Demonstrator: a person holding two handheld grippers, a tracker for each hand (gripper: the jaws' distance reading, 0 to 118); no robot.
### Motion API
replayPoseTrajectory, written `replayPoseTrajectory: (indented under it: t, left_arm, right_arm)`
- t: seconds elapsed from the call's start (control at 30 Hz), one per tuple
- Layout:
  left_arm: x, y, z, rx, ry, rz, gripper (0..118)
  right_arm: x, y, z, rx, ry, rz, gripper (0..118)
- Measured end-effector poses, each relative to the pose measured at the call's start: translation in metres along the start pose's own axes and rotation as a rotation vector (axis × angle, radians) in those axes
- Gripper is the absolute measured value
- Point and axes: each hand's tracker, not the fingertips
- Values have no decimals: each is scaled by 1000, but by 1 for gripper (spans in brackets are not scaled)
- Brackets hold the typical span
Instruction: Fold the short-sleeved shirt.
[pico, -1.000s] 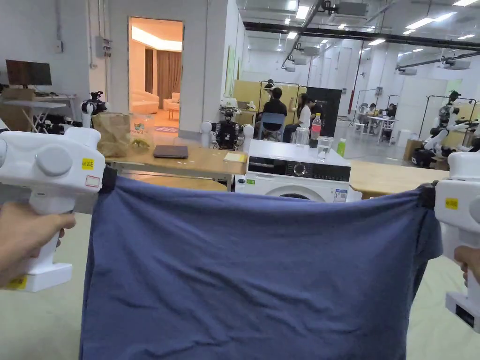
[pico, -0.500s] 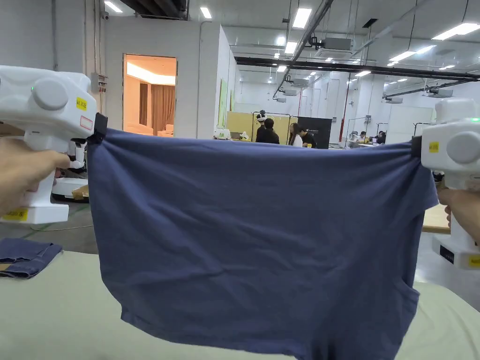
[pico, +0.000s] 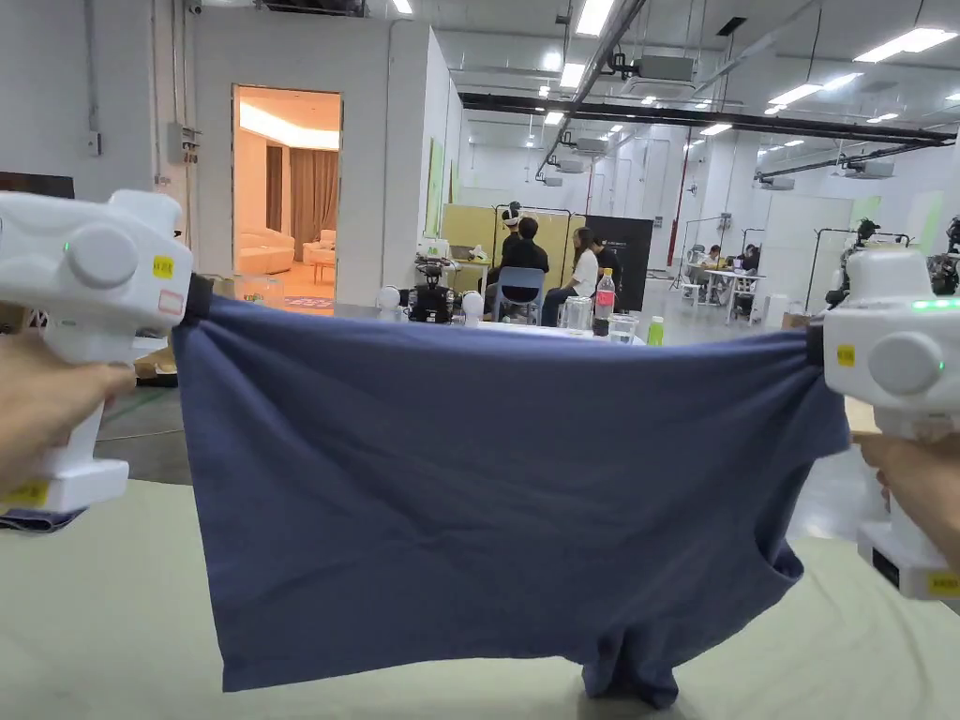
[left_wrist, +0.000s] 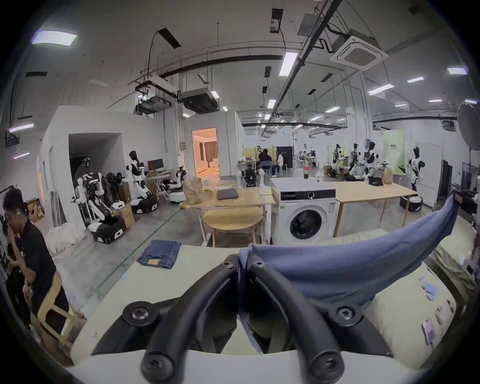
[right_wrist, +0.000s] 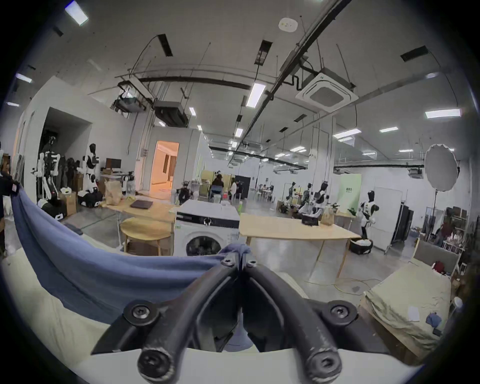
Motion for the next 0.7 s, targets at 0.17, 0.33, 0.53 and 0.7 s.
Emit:
replayPoseTrajectory:
  t: [0.17, 0.33, 0.53, 0.7]
  left_arm:
    - [-1, -73, 6, -54, -38, 19, 0]
    - [-1, -141, 40, -66, -67, 31, 0]
    - [-7, -219, 87, -118, -102, 68, 0]
    - [-7, -287, 124, -200, -106, 107, 0]
  right_arm:
    - [-2, -63, 29, -52, 6, 29, 0]
    - [2, -128, 61, -109, 18, 66, 0]
    - [2, -193, 116, -212, 44, 87, 0]
    - [-1, -244, 158, -330, 94, 80, 0]
